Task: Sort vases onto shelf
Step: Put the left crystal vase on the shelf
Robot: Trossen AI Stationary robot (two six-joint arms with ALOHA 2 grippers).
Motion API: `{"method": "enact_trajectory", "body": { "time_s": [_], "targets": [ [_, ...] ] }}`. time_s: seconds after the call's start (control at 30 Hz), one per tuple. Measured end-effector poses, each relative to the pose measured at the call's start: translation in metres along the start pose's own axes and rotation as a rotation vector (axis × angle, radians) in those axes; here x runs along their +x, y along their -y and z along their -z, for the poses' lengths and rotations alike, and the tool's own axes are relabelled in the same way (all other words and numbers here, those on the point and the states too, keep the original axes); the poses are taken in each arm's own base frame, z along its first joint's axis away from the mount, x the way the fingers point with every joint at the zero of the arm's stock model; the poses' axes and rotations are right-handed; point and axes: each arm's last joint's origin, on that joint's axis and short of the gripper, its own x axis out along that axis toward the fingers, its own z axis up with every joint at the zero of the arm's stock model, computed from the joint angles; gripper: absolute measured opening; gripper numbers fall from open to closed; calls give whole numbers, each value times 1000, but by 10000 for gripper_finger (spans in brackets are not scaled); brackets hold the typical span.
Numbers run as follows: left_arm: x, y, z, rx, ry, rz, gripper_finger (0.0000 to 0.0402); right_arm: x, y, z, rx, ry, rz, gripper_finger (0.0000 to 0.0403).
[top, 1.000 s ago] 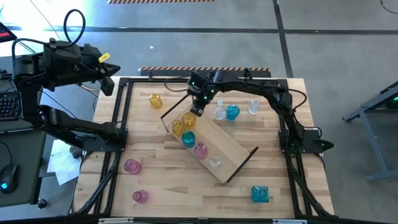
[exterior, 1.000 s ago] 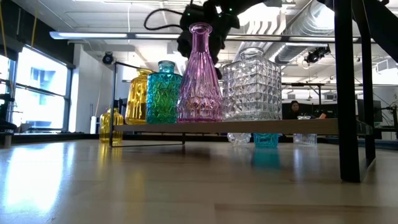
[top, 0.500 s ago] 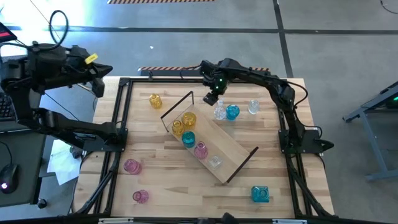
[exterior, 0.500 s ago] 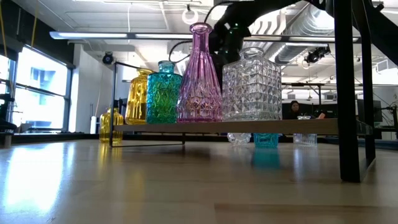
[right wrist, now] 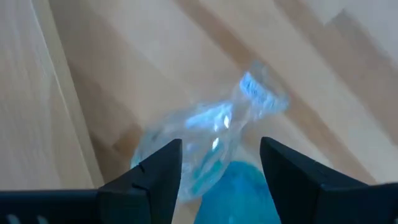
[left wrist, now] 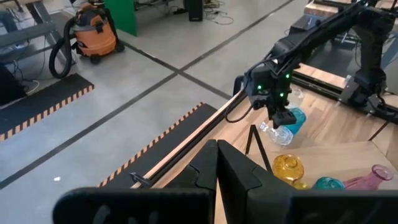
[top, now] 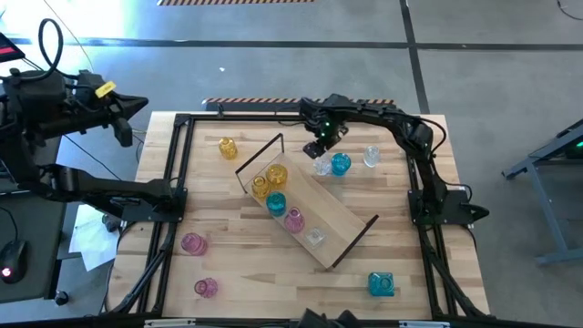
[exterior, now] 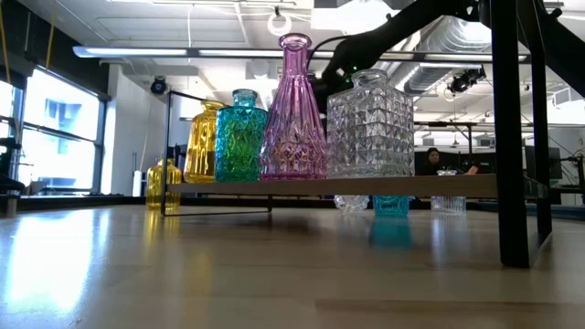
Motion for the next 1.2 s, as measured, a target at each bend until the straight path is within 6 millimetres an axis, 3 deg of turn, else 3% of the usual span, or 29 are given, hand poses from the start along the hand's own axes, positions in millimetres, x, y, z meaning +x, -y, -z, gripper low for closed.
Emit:
{"method": "enact_trajectory", "body": {
  "time_s": [0.27, 0.97, 1.2],
  "targets": [
    [0, 0, 0, 54, -1, 0, 0, -1, -5, -12, 125, 118, -60, 221],
    [-2, -1, 1, 93, 4, 2, 0, -2, -3, -18, 84, 177, -59, 216],
    [-2, 1, 1, 106, 2, 51, 0, -2, 1, -15, 194, 177, 45, 216]
  ]
}}
